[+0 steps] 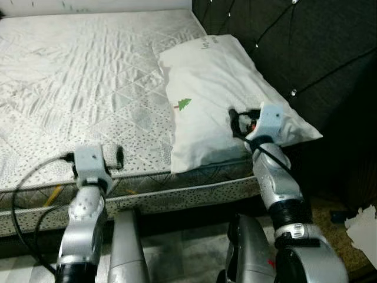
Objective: Clean up the room
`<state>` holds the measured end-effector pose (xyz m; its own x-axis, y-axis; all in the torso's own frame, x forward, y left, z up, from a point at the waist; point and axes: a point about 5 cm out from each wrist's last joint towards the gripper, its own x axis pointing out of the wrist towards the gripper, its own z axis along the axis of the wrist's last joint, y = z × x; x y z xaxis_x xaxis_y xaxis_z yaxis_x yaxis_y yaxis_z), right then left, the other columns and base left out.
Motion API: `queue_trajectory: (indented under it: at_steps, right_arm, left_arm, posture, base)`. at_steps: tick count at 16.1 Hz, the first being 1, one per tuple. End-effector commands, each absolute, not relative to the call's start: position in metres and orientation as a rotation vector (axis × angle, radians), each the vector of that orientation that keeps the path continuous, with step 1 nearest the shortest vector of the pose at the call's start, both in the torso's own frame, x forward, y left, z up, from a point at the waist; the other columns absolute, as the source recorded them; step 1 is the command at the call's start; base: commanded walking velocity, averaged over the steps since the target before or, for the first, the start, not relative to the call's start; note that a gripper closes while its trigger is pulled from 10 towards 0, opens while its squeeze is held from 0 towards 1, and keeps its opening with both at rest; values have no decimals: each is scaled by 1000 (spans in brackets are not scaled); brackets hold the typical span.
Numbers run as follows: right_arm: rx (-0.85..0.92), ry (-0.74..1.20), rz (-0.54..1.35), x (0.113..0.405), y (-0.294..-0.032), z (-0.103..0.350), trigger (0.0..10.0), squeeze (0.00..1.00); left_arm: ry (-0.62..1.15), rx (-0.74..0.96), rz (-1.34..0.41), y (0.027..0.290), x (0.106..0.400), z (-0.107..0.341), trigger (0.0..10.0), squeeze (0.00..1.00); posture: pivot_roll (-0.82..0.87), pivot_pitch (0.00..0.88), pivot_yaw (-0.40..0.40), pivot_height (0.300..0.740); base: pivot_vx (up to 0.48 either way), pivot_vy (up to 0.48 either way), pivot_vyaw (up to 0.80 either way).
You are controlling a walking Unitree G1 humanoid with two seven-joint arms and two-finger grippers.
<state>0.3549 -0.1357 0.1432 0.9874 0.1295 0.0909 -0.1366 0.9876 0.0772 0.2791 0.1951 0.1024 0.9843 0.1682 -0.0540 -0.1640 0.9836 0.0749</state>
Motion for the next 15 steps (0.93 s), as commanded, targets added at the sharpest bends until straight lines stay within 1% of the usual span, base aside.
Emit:
queue_trajectory:
  at_steps: [1,2,3,4,6,8,9,10,11,12,13,15]
  right_arm:
    - [91,-114,185,352,-128,147,10000,1000]
    - [89,-118,219,347,-119,144,10000,1000]
    - [73,-122,234,340,-109,141,10000,620]
    - [103,-128,240,336,-103,139,10000,0]
    - [126,-165,242,336,-99,144,10000,0]
    - [127,-185,237,340,-98,148,10000,0]
    - [132,-187,227,342,-99,150,10000,0]
    - [134,-187,209,343,-103,152,10000,0]
    - [133,-187,207,343,-104,152,10000,0]
    - [128,-188,205,344,-105,151,10000,0]
    - [128,-189,204,344,-105,151,10000,0]
    - [117,-178,189,341,-108,146,10000,0]
  left_arm:
    - [53,87,189,199,280,103,10000,0]
    - [34,96,205,201,283,105,10000,0]
    - [8,103,220,202,287,108,10000,0]
    - [-15,108,220,202,294,112,10000,0]
    - [-35,101,220,201,303,117,10000,0]
    - [-46,82,206,198,308,119,10000,0]
    - [-50,84,191,195,309,120,10000,0]
    - [-55,80,195,195,312,119,10000,0]
    - [-57,77,200,196,312,119,10000,0]
    - [-68,73,208,195,314,120,10000,0]
    - [-72,74,210,195,315,120,10000,0]
    - [-84,66,207,191,312,118,10000,0]
  posture:
    - [148,0,-21,499]
    - [140,0,-17,499]
    - [135,0,-14,499]
    - [134,0,-10,499]
    - [131,0,1,504]
    - [124,0,14,523]
    - [120,0,15,533]
    - [119,0,13,553]
    - [118,0,13,558]
    - [117,0,11,573]
    - [116,0,10,577]
    - [103,0,11,602]
  base:
    - [0,0,0]
    - [0,0,0]
    - [0,0,0]
    - [0,0,0]
    - [0,0,0]
    - [0,0,0]
    - [0,0,0]
    - [0,0,0]
    - [0,0,0]
    - [0,0,0]
    - [0,0,0]
    - [0,0,0]
